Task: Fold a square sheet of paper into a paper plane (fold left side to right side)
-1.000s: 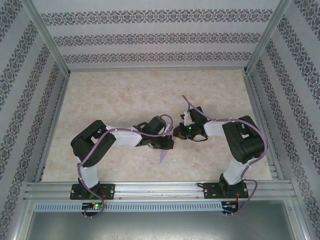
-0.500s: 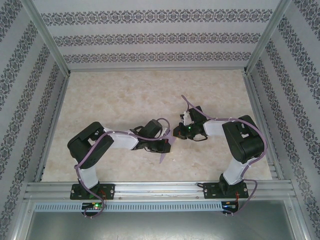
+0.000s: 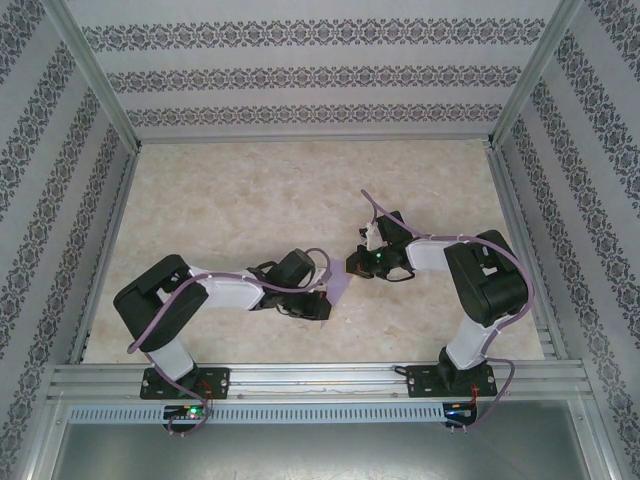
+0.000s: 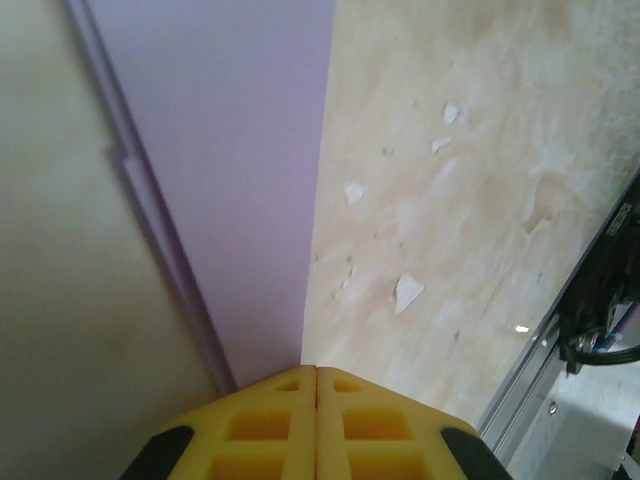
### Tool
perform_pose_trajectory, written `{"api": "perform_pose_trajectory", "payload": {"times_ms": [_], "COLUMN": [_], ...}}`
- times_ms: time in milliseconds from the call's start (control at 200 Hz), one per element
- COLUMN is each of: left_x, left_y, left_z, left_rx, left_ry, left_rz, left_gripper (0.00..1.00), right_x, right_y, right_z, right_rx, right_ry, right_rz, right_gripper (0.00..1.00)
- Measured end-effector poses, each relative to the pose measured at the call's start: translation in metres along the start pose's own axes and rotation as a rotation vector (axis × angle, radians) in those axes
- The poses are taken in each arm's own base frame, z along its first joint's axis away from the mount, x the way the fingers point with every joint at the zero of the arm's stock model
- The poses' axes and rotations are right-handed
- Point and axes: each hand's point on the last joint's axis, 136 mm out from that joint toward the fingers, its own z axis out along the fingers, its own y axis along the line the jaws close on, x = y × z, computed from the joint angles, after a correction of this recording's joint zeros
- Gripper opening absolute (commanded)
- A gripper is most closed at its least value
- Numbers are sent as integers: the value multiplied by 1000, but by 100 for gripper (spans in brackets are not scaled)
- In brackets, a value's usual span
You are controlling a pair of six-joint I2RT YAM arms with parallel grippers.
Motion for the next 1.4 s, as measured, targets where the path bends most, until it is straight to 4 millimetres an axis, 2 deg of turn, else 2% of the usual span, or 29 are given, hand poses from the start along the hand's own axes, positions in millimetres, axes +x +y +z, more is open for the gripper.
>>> {"api": "perform_pose_trajectory", "payload": {"times_ms": [285,700,784,849,949,1014,1074,1189,1214,1309,1404], "left_x": [17,25,34,37,29,18,6,-14,-18,-27,-35], "left_y": [2,1,2,1,-8,-16,-24,-35,-35,-29,-16], "left_z": [1,0,-4,-9,-23,-38,-55,-92,-100,-127,-146], "left_rx": [-10,-23,-21,-22,-20,-21,-31,-49,-56,-95,-161], "left_ry": [27,0,5,-4,-67,-136,-220,-389,-427,-543,-621], "left_rz": [9,38,37,43,69,99,132,180,186,196,191], "left_gripper": [6,6,6,11,13,20,23,28,29,34,38], "right_x": [0,-2,-8,-17,-30,-34,-35,-33,-31,-20,-6], "right_y": [0,0,-1,2,12,19,26,44,48,65,77], "right_z": [0,-4,-8,-13,-26,-40,-55,-83,-88,-102,-102], "right_rx": [6,44,76,92,116,137,157,187,188,187,192], "right_ry": [1,29,24,9,-30,-67,-106,-187,-204,-252,-263], "right_rz": [0,2,0,-13,-50,-74,-93,-125,-131,-120,-74], "right_gripper": [0,0,9,15,25,31,37,43,47,50,50]}}
